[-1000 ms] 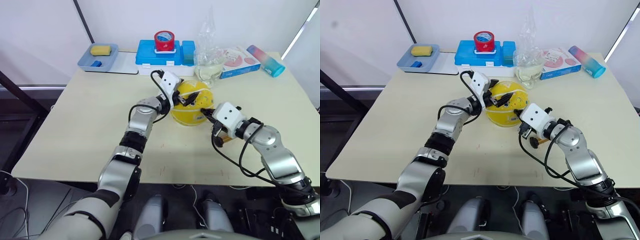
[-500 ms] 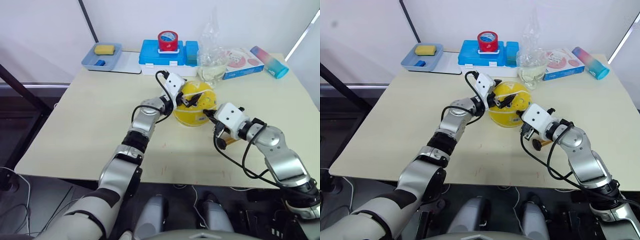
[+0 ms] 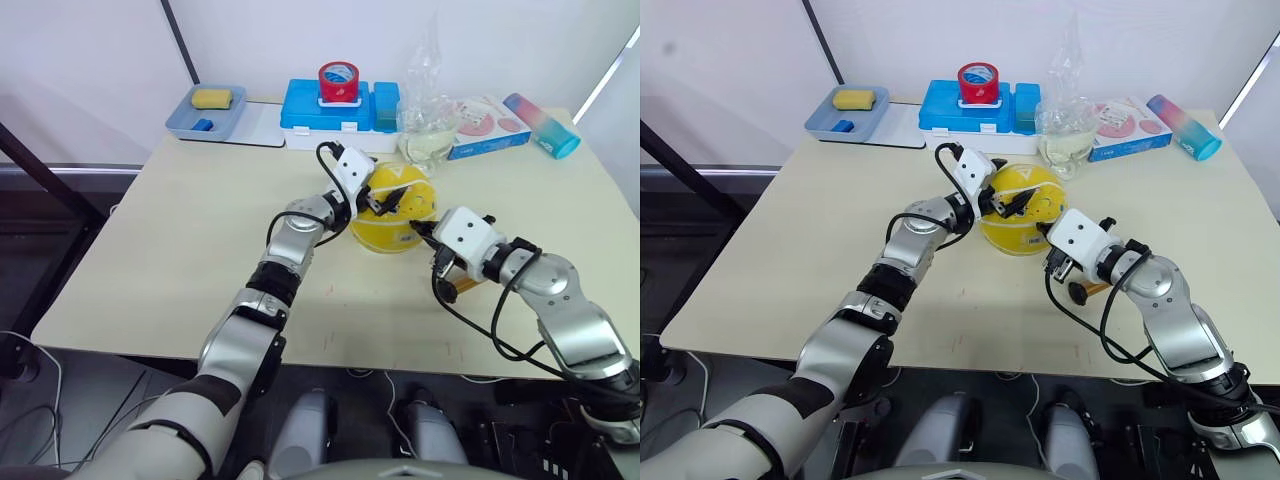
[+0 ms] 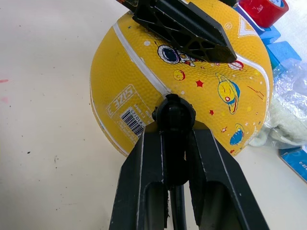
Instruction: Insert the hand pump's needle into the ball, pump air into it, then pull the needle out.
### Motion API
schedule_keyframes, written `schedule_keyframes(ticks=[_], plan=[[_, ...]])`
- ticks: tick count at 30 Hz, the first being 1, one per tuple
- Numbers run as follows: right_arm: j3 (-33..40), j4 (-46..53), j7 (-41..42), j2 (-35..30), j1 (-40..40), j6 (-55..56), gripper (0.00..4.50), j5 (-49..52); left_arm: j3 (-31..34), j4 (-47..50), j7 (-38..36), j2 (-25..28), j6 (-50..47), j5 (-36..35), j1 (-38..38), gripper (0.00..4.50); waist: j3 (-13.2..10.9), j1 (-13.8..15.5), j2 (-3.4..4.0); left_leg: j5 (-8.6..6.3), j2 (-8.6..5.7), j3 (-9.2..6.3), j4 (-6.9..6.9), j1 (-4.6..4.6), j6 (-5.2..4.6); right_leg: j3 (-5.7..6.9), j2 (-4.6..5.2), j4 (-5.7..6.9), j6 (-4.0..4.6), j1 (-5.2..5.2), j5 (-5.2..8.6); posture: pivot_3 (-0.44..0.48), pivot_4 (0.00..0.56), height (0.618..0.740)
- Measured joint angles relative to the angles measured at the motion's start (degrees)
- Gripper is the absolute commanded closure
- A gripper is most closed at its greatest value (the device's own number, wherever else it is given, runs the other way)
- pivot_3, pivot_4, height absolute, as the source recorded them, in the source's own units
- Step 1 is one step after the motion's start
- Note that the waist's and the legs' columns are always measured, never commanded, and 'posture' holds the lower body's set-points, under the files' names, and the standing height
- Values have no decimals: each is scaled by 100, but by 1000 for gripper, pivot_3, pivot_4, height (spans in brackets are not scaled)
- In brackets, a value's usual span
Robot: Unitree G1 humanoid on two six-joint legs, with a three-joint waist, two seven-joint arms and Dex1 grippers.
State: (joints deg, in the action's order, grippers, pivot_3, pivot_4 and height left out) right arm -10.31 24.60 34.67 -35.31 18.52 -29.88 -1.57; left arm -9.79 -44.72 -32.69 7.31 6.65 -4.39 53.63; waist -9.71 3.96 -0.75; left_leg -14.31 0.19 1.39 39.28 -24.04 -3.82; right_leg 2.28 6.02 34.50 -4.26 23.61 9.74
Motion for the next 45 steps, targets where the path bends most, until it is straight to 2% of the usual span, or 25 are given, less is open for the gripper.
schedule_keyframes(ticks=[6, 10, 18, 36, 42, 45], plan=[[138, 321, 46, -93, -102, -81, 4487, 62, 35, -149, 213, 30, 13, 48, 2, 0, 5, -11, 0, 0, 2, -2, 3, 3, 0, 3, 0, 0, -8, -3, 4, 0, 150, 739], [286, 634, 119, -191, -177, -81, 4487, 141, 106, -313, 411, 141, 13, 92, -1, 0, 73, -165, -25, -1, 19, 4, 2, 34, 3, 6, -2, 3, -22, -22, 12, 0, 150, 739], [286, 492, 91, -186, -368, 111, 4487, 143, 196, -332, 332, 123, 116, 89, -42, 0, 122, -207, -13, -12, 22, 4, 2, 34, 27, 6, -1, 8, -21, -18, 12, 0, 150, 739], [711, -1277, -682, 480, -361, 1438, 4487, 107, 697, 185, -400, 186, -140, -280, -251, 0, 102, -297, -7, 1, 19, 7, -8, 4, 3, 3, -1, 4, -14, 10, 13, 0, 150, 739], [742, -1707, -767, 587, -184, 1673, 4487, 123, 809, 783, -774, 316, -480, -553, -362, 0, 60, -319, 6, 2, 15, 4, -8, -38, 3, 3, -5, 4, 7, 46, -1, 0, 150, 739], [747, -1923, -791, 642, -149, 1812, 4487, 118, 880, 1209, -1002, 474, -683, -721, -505, 0, 54, -318, 10, 5, 0, 1, -8, -72, 6, 3, -9, 5, -10, 75, -13, 0, 150, 739]])
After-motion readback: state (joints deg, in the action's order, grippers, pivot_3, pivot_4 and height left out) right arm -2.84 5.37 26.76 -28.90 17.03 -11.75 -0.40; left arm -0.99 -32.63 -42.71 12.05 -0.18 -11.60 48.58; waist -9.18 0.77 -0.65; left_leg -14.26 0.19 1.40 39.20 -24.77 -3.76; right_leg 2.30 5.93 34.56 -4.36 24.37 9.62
